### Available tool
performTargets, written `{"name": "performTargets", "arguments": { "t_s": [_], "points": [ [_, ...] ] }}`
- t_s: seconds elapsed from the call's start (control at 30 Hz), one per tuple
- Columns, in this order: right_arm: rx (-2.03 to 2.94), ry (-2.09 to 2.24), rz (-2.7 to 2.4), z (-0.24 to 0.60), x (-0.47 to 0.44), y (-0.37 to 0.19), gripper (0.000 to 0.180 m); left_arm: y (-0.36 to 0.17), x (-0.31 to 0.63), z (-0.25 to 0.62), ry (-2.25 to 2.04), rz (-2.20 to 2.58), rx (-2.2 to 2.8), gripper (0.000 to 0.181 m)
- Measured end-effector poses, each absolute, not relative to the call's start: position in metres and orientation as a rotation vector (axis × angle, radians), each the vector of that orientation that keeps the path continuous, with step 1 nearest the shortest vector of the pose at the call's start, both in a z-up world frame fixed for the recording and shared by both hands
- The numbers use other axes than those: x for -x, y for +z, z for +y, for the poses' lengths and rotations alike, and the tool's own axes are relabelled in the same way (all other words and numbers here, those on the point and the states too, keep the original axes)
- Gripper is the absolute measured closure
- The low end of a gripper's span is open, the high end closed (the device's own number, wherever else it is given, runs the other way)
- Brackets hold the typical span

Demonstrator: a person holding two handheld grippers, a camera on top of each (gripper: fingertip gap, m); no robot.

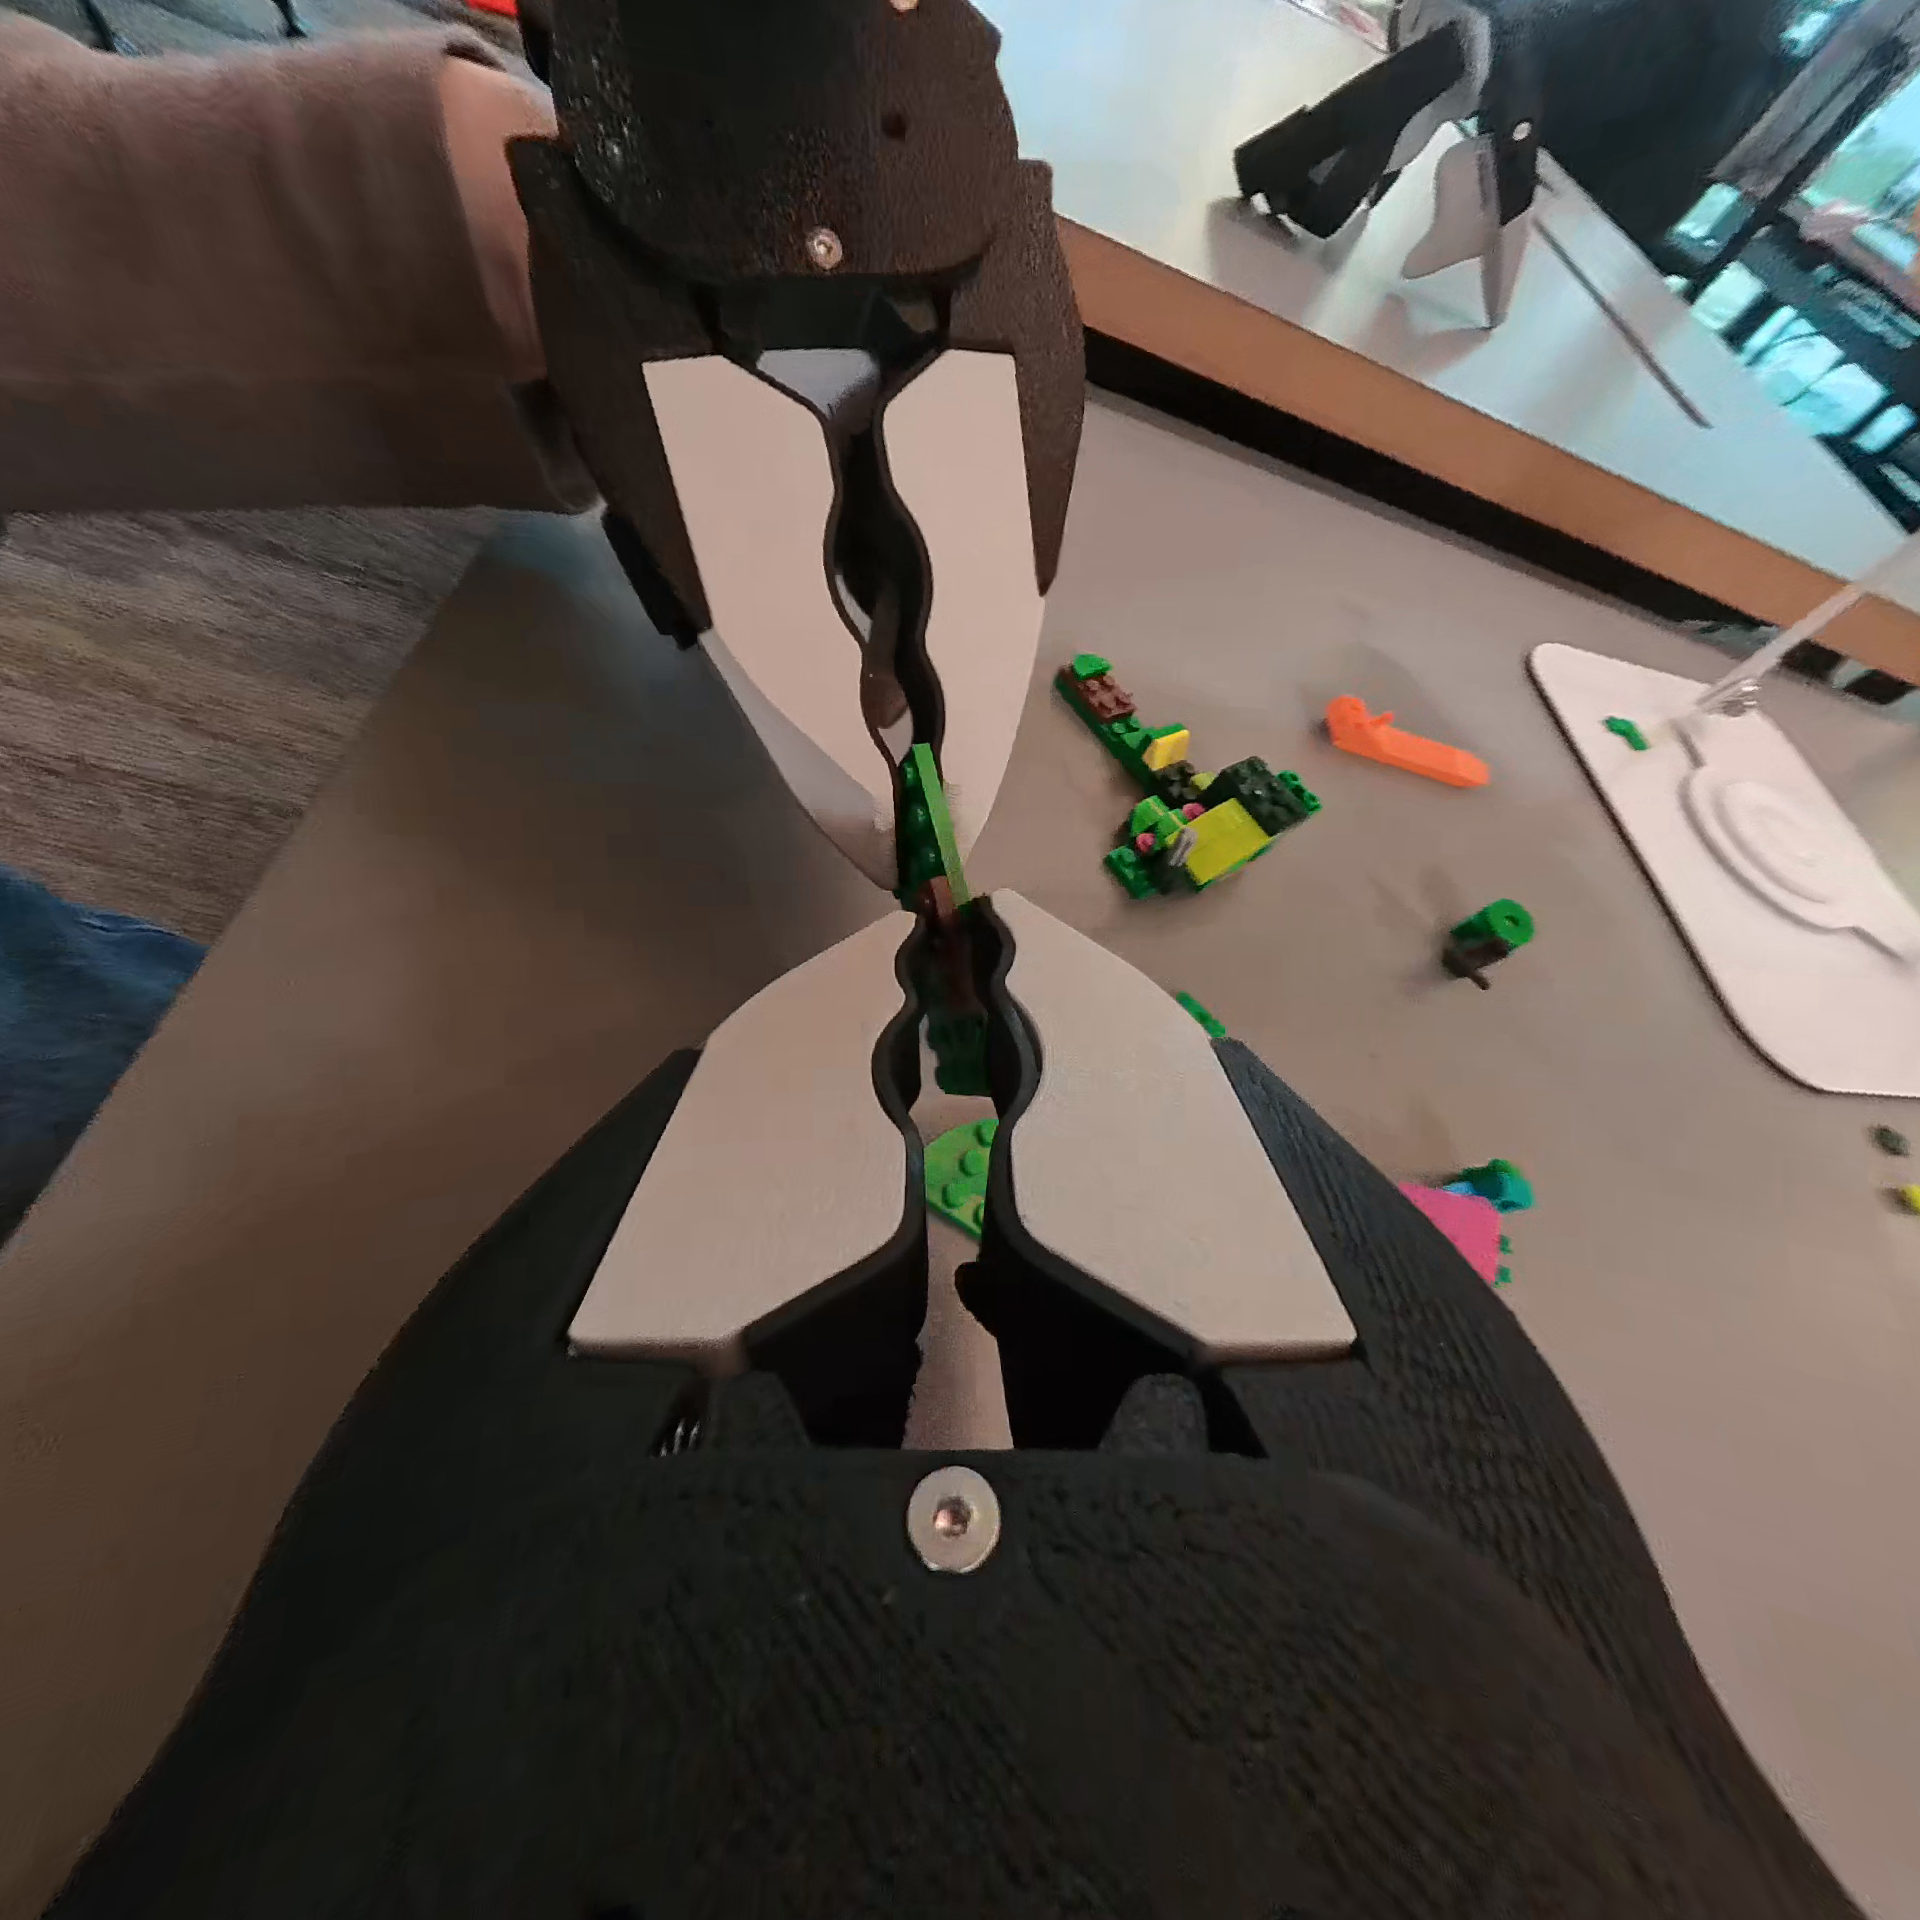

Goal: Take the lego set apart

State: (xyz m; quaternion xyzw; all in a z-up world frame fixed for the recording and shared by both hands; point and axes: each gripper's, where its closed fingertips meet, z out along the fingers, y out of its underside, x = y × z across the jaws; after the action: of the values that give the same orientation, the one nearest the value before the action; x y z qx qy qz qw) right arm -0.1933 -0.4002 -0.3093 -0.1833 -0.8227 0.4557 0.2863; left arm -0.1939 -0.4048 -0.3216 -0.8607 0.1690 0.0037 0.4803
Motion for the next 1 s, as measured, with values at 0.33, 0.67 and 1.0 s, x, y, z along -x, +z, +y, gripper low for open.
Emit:
{"name": "performTargets", "arguments": {
  "t_s": [0.33, 0.67, 1.0],
  "points": [
    [0.639, 1.26, -2.059, -0.385, 0.209, -0.301, 0.171, -0.315, 0.213, -0.391, 0.185, 0.317, 2.03, 0.176],
    [0.448, 0.784, -1.619, -0.357, 0.231, -0.265, 0.151, -0.295, 0.24, -0.38, 0.203, -0.046, 1.908, 0.177],
    [0.179, 0.529, -1.653, -0.37, 0.228, -0.279, 0.166, -0.298, 0.225, -0.379, -0.067, -0.119, 1.94, 0.177]
  ]
}}
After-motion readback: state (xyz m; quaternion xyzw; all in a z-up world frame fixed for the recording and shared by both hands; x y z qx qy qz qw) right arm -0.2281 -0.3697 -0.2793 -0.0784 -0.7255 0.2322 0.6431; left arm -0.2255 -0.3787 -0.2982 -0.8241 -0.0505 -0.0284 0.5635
